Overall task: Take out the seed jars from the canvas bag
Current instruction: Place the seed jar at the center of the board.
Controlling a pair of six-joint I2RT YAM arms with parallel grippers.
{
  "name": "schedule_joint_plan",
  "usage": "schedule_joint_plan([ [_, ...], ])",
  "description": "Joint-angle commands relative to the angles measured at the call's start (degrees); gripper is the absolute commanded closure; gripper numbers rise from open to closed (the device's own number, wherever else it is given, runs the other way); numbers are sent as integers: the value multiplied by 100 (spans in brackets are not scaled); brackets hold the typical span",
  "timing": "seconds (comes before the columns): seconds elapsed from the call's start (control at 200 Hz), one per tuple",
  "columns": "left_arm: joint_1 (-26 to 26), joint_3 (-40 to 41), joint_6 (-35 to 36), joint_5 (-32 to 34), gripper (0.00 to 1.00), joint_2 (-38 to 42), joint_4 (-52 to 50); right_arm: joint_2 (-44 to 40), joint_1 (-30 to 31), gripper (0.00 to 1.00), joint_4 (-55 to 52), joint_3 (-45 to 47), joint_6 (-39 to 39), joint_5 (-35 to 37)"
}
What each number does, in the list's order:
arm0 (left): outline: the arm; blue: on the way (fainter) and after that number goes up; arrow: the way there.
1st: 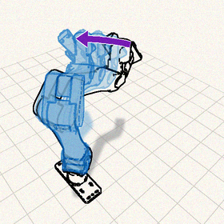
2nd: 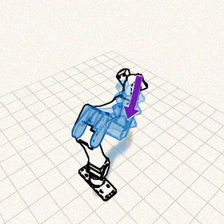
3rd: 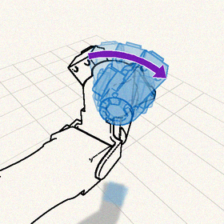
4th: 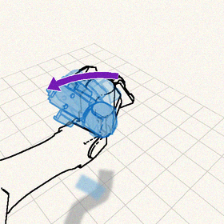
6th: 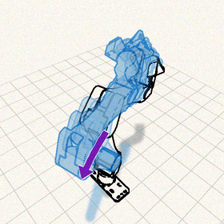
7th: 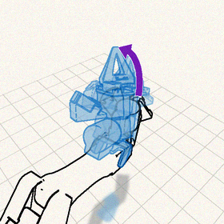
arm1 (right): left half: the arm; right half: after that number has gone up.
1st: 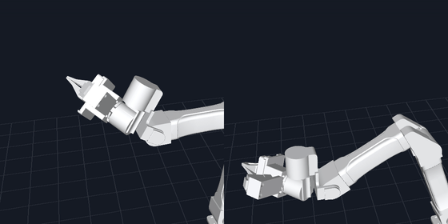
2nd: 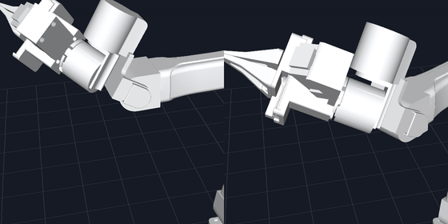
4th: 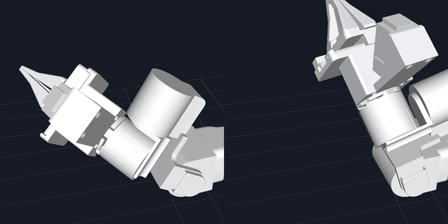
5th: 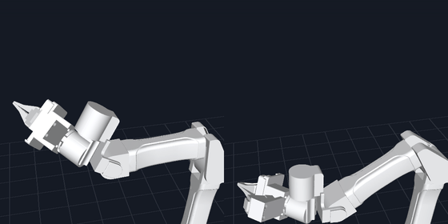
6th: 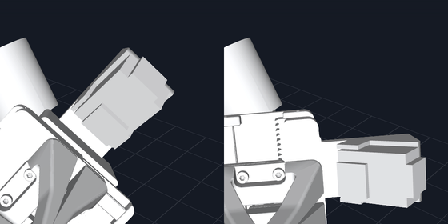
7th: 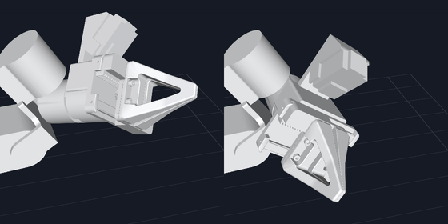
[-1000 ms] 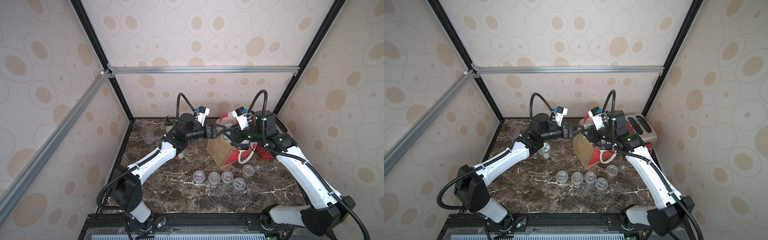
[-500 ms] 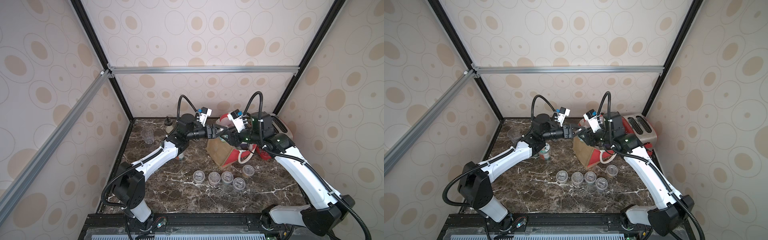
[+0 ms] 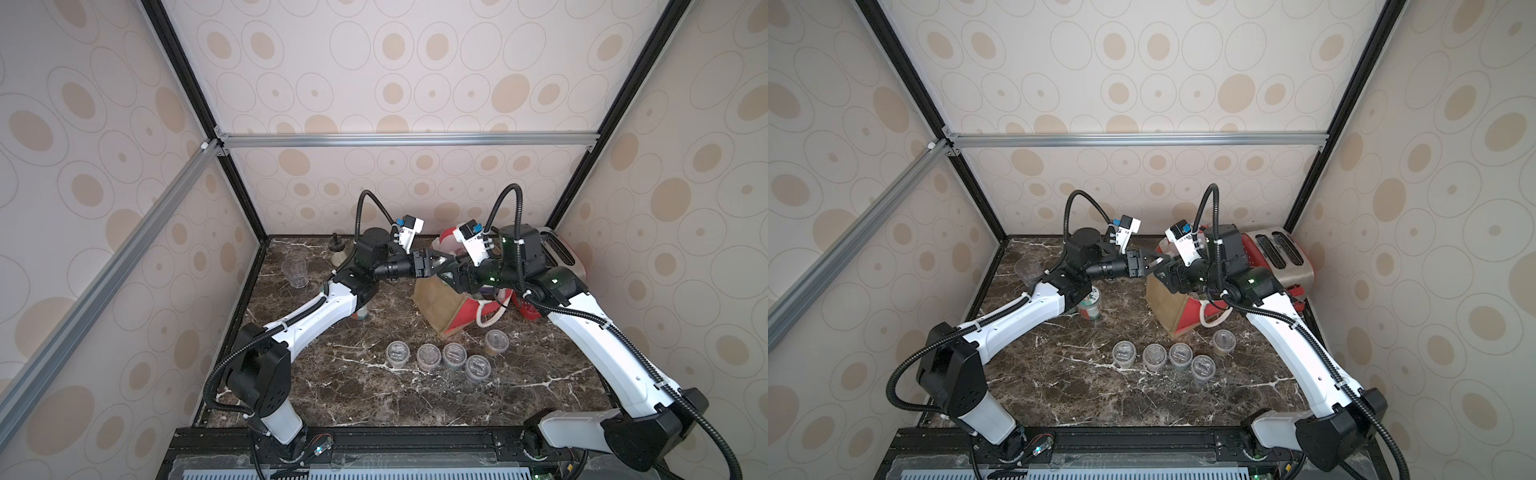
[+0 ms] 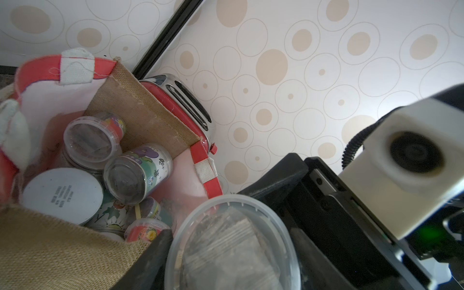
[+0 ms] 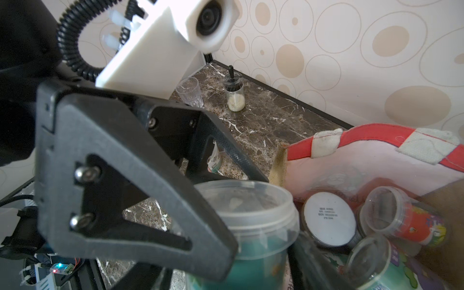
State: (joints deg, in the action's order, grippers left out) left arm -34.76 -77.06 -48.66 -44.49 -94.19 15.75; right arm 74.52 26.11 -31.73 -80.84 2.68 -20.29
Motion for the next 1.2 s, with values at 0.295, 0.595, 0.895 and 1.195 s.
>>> schedule_joint_plan([
  [0.295,208,95,974,1181,40,358,-1158,-793,61,0,238,558,-301,947],
  [0.595,348,128,2163,3570,41,508,-2609,-1115,25,0,143,838,-704,1616],
  [0.895,339,857,2569,4948,41,284,-2294,-1107,-53,0,131,1013,-833,1655],
  [1.195,51,1312,2665,5426,41,-490,-1691,-950,-218,0,-3,1009,-1062,1739],
])
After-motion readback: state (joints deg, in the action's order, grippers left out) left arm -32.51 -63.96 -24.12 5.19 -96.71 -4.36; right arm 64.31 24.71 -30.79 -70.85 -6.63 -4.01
